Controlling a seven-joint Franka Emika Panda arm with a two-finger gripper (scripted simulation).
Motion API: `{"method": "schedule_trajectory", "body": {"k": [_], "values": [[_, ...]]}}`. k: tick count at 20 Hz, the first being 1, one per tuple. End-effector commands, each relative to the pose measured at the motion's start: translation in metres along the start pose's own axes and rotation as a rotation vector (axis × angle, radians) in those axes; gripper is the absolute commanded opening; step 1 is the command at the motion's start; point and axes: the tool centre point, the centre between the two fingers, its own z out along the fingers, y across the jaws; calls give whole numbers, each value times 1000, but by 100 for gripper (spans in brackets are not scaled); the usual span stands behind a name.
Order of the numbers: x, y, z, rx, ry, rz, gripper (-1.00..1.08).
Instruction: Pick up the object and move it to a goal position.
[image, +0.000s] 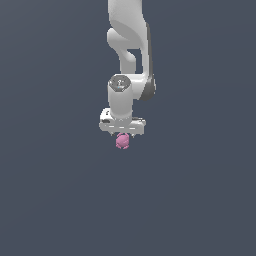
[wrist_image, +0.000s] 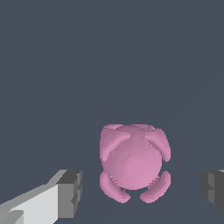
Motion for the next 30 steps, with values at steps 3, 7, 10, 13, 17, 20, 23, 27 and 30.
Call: {"method": "schedule_trajectory", "body": {"k": [3, 7, 10, 13, 17, 20, 23, 27, 30], "values": [[0, 0, 5, 0, 0, 0, 100], [-1, 0, 21, 0, 0, 1, 100], [-2, 0, 37, 0, 0, 1, 100], [-2, 0, 46, 0, 1, 1, 100], [-1, 0, 51, 0, 1, 1, 100], [-1, 0, 51, 0, 1, 1, -100], [-1, 0, 51, 0, 1, 1, -100], [-1, 0, 51, 0, 1, 1, -100], [-1, 0, 49, 0, 1, 1, -100]]}}
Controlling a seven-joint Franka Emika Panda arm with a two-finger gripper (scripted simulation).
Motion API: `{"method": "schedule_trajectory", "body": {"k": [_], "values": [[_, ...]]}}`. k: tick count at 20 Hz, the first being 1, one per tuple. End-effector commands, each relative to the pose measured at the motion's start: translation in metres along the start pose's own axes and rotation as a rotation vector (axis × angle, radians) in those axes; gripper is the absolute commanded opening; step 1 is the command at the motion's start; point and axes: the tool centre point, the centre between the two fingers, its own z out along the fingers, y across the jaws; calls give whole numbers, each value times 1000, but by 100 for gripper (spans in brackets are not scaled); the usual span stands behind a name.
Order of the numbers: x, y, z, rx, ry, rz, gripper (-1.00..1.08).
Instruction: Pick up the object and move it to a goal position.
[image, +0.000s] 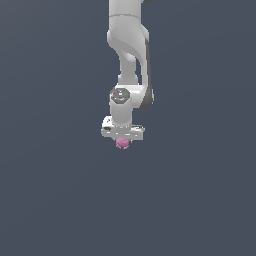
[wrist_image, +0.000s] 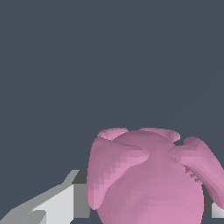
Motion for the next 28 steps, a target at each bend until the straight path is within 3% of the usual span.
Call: {"method": "schedule_trajectory", "body": {"k": [1, 12, 28], "values": [[1, 0, -2, 0, 1, 0, -100], [16, 11, -52, 0, 1, 0, -100], [65, 45, -203, 0, 1, 0, -100]]}}
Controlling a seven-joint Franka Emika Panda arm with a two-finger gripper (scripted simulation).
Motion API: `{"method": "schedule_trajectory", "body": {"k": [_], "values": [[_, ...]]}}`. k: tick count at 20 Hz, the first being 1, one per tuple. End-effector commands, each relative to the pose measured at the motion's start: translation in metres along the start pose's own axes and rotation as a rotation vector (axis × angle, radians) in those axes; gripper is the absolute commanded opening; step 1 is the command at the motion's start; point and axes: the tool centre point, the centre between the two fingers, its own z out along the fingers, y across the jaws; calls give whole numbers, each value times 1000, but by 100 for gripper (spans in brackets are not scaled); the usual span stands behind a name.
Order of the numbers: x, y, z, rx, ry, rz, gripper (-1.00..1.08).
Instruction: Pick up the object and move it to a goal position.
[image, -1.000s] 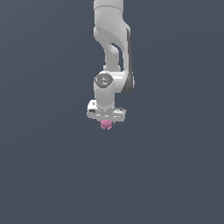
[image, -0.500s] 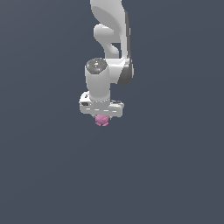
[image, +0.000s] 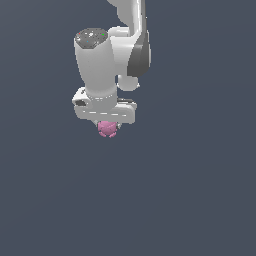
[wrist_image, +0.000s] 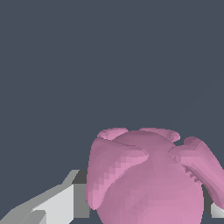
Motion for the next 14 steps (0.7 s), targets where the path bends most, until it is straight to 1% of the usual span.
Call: {"method": "schedule_trajectory", "body": {"k": [1, 7, 14], "values": [[8, 5, -25, 0, -1, 0, -100], [27, 18, -79, 0, -1, 0, -100], [45, 29, -131, 0, -1, 0, -100]]}}
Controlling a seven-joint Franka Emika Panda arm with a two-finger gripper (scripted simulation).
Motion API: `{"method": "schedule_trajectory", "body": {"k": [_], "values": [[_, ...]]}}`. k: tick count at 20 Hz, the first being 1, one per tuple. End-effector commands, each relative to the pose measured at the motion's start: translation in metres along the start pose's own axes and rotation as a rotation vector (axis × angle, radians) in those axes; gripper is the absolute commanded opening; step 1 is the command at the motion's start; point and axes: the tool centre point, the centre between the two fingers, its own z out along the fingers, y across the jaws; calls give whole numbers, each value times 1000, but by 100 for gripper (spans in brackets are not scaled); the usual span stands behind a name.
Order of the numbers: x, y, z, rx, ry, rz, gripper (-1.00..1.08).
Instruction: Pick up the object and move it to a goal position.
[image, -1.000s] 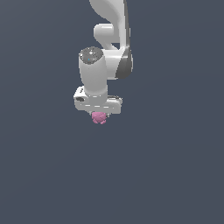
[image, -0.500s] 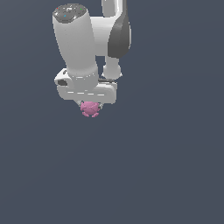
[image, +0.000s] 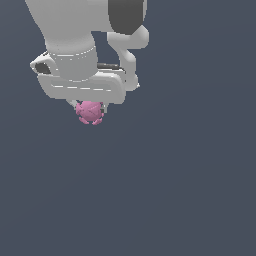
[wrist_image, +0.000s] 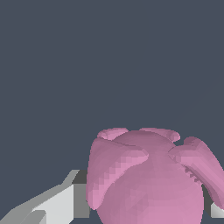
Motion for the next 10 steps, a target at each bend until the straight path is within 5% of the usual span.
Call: {"method": "schedule_trajectory", "body": {"k": [1, 10], "values": [[6, 4, -17, 0, -1, 0, -100], [25, 14, -66, 0, -1, -1, -100]]}}
